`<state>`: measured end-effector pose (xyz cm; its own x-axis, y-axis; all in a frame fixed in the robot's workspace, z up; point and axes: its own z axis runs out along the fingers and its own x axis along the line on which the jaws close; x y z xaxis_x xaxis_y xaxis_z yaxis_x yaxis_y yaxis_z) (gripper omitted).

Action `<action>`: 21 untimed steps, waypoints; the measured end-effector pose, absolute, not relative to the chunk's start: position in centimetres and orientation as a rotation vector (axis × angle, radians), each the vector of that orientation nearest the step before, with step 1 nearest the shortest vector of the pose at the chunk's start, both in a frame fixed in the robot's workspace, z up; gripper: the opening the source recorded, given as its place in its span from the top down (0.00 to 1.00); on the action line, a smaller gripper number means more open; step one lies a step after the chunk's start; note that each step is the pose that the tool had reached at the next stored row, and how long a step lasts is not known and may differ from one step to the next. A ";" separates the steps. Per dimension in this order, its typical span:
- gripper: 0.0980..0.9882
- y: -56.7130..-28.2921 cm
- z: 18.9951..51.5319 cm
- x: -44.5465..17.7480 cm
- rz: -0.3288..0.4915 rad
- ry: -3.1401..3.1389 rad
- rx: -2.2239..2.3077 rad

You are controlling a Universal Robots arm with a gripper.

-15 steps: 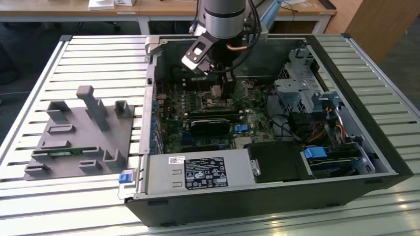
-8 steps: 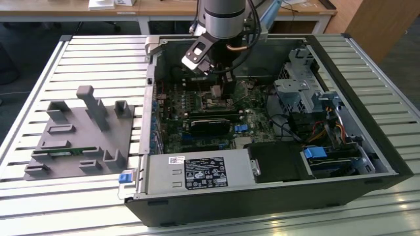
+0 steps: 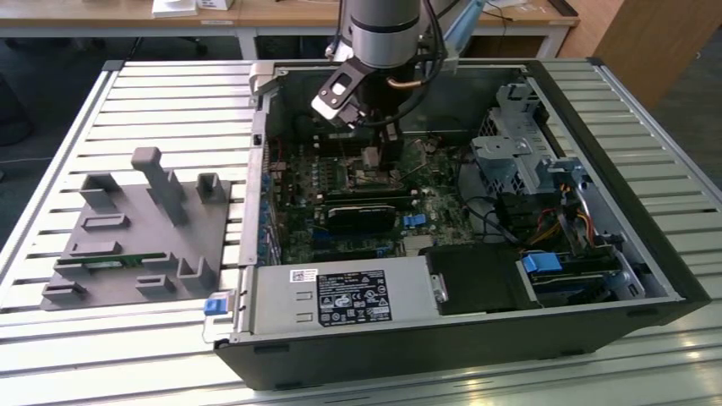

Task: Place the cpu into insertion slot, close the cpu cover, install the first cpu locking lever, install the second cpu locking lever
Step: 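Place the cpu into insertion slot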

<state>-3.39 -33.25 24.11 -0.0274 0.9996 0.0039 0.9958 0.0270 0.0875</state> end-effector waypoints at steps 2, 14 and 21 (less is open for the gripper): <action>0.50 -33.1 23.9 -3.4 0.100 2.207 2.151; 0.50 -32.9 22.4 -3.5 0.100 2.207 2.151; 0.50 -32.9 22.2 -3.5 0.101 2.207 2.151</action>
